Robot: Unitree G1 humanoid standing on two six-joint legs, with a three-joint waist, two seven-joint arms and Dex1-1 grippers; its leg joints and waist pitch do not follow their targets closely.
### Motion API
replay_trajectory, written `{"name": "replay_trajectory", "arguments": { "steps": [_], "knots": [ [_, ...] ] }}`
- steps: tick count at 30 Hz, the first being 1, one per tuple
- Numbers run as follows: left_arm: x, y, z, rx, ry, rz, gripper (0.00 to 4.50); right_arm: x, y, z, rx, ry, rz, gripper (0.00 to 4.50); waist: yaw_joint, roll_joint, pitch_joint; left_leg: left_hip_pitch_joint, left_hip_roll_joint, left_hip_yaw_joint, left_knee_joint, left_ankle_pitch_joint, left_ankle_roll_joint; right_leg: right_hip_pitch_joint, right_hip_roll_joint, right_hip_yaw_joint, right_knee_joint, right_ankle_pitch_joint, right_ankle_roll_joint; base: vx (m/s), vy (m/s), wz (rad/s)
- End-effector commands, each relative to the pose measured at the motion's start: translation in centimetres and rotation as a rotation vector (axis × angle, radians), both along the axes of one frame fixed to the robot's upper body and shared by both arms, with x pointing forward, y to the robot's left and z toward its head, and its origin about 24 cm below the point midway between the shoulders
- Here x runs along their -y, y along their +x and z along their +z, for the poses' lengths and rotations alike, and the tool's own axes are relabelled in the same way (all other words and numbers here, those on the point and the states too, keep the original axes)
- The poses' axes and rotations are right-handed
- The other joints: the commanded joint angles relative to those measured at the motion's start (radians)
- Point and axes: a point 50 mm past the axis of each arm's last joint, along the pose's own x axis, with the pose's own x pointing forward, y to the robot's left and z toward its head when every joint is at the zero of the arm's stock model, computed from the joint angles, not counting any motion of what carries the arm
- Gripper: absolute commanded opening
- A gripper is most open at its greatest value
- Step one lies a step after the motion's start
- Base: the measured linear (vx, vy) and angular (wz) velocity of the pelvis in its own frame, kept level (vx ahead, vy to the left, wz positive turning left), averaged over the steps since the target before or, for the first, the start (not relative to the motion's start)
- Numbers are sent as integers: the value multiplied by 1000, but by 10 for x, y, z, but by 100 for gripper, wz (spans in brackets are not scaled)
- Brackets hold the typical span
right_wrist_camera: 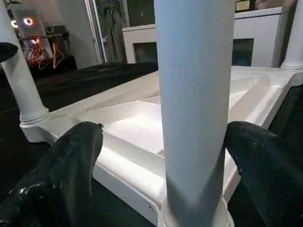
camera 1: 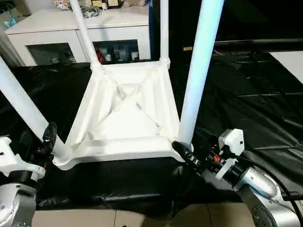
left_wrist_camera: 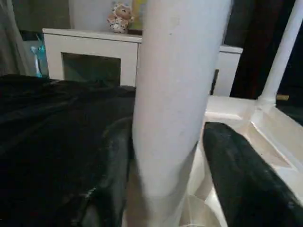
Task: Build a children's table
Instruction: Flip table
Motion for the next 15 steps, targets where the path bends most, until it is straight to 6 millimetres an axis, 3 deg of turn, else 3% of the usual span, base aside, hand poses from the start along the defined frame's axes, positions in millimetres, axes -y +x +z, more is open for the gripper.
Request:
{"name": "replay_trajectory", "arguments": {
  "steps": [1, 5, 10, 12, 14, 15],
  "knots": [
    [2, 3, -1, -21, -1, -45, 228, -1, 0, 0, -1, 1, 21, 450, -1, -2, -32, 3, 36, -27, -84, -323, 8, 16, -69, 47, -90, -382, -57, 0, 0, 0],
    [2, 6, -4, -57, 24, -81, 200, -1, -3, -3, -11, -2, 33, 450, -1, 0, -32, 5, 37, -27, -84, -330, 6, 15, -69, 47, -91, -378, -58, 0, 0, 0],
    [3, 18, -7, -101, 79, -102, 200, -3, -4, -3, -11, -6, 34, 450, 2, 3, -29, 7, 37, -27, -86, -346, 0, 14, -70, 48, -94, -412, -49, 0, 0, 0],
    [3, 21, -6, -93, 72, -110, 226, -3, -5, -3, -10, -7, 35, 450, 4, 4, -27, 18, 34, -25, -83, -375, -6, 5, -69, 49, -101, -457, -43, 0, 0, 0],
    [5, 23, -6, -90, 64, -127, 257, -2, -5, -2, -9, -8, 35, 450, 3, 9, -27, 9, 36, -30, -88, -375, -10, 12, -72, 46, -98, -458, -42, 0, 0, 0],
    [5, 23, -6, -90, 64, -127, 259, -2, -5, -2, -9, -8, 35, 450, 2, 5, -28, 12, 36, -30, -87, -382, -10, 9, -70, 47, -99, -457, -39, 0, 0, 0]
  ]
}}
